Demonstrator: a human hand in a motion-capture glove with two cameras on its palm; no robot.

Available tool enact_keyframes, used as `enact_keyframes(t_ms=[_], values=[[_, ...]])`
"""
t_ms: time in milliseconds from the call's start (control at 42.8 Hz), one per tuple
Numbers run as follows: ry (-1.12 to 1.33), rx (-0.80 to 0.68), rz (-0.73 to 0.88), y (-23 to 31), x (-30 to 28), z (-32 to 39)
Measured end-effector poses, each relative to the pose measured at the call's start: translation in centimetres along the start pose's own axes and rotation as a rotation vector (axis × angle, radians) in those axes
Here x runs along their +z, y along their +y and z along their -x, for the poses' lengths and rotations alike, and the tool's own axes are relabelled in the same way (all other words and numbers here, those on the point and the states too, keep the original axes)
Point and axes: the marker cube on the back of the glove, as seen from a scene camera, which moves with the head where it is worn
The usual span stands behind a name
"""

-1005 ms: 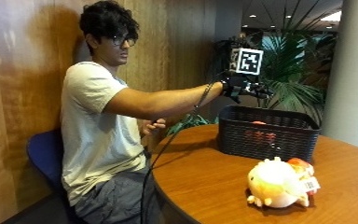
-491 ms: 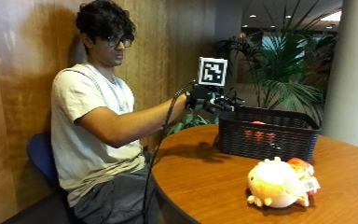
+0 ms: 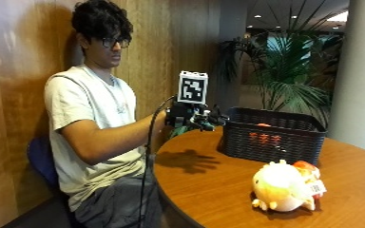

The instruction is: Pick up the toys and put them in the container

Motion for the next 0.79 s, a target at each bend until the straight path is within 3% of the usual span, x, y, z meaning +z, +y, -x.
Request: enact_keyframes(t_ms=[795], values=[[-0.129, -0.02, -0.047, 1.3, -2.9, 0.1]])
